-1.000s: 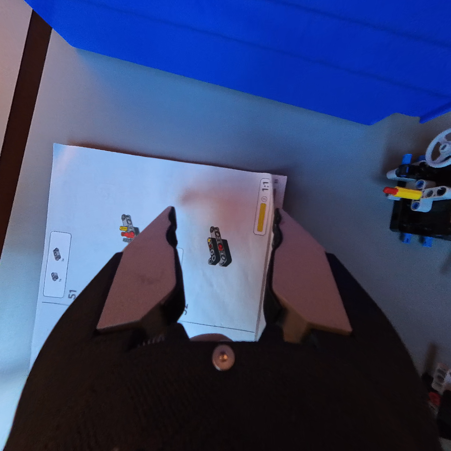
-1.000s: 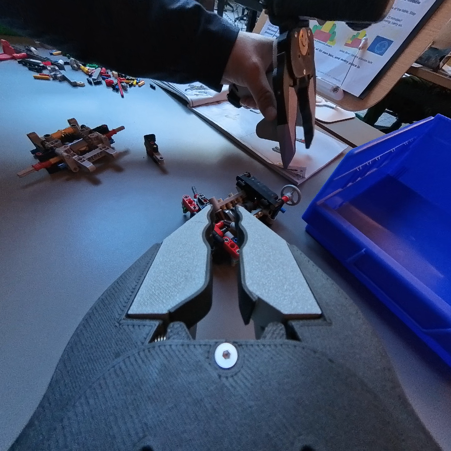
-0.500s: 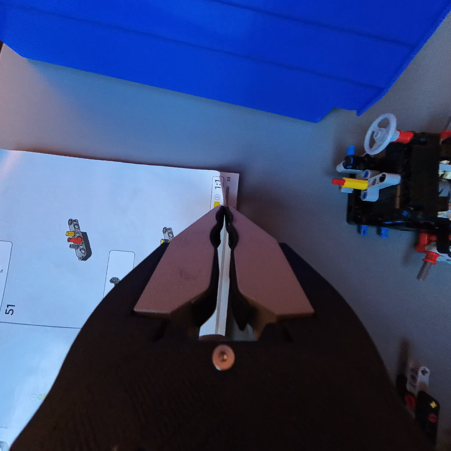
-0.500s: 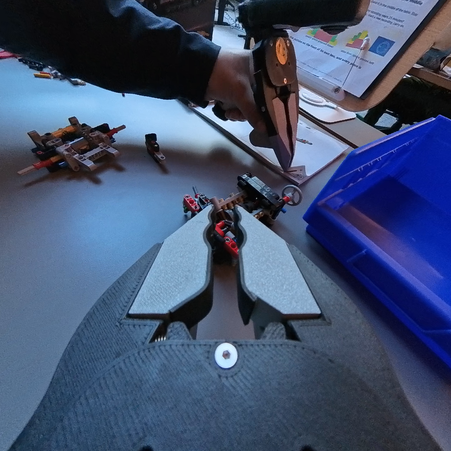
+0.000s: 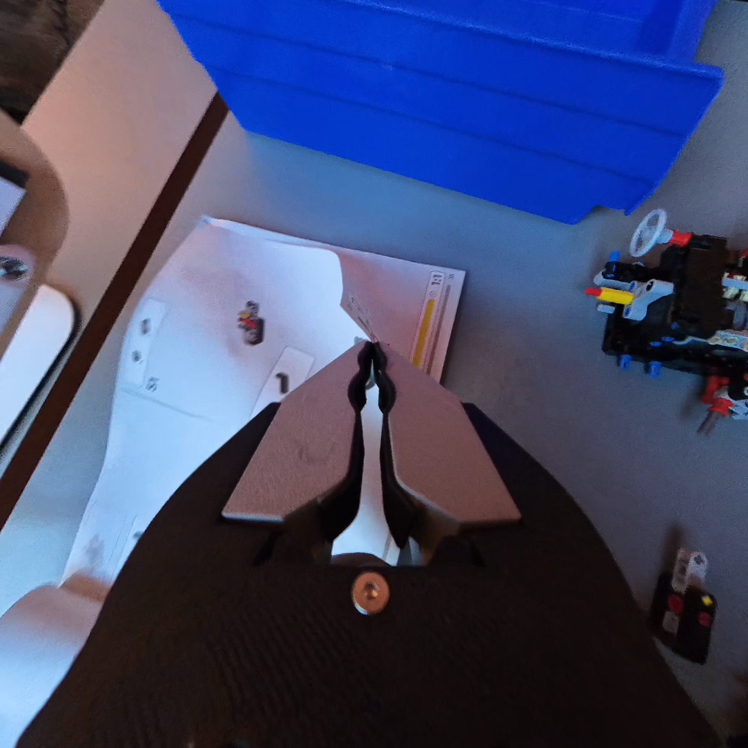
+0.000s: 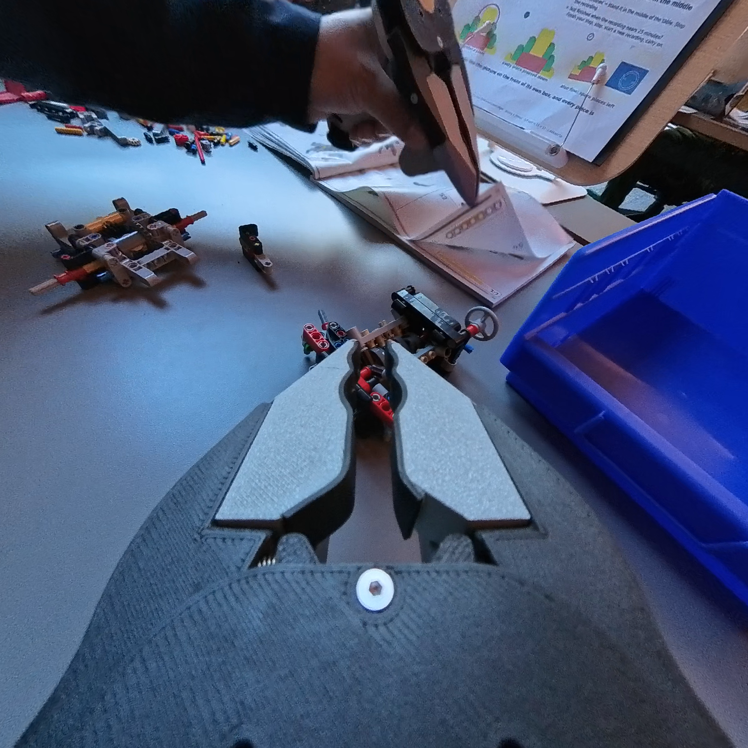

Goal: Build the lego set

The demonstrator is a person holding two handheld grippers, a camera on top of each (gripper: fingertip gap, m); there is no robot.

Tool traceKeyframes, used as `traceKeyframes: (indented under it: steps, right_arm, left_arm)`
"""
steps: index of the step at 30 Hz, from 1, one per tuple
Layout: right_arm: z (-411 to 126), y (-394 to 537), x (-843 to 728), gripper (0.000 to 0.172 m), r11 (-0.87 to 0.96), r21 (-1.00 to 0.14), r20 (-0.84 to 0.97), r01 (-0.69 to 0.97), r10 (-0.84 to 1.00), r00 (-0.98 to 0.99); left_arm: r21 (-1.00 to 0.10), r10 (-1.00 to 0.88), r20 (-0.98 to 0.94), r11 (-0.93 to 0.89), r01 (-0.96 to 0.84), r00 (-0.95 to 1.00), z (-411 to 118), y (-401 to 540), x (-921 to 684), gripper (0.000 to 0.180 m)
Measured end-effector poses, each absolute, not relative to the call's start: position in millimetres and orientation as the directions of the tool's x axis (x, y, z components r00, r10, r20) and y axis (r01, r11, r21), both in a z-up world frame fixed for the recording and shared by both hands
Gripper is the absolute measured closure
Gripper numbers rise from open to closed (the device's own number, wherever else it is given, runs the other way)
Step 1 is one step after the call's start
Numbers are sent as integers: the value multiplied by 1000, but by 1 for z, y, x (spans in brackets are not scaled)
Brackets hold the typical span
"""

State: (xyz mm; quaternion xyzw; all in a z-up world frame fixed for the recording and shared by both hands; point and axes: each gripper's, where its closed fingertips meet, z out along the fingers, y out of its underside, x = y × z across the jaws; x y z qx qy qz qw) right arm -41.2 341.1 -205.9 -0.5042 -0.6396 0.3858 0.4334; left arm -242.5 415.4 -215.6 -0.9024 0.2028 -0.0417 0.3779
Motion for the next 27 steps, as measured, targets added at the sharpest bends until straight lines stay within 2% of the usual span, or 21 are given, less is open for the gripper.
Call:
traceKeyframes:
  steps: [10,18,22,27]
  right_arm:
    - [-205,344,-41,167,186,-933,164,307,982,-96]
    - [-205,348,-42,169,188,-930,176,315,982,-68]
    - [-205,350,-42,169,188,-931,181,314,982,-54]
    - [-204,352,-42,169,194,-930,192,313,981,-39]
  left_arm:
    - [-762,-254,-96,-603,-235,962,-179,358,-296,180]
    - [-819,-48,-110,-562,-118,993,-152,289,-361,180]
    - [-823,83,-92,-567,-29,992,-158,242,-395,180]
    - [-786,258,-52,-607,120,965,-194,180,-435,180]
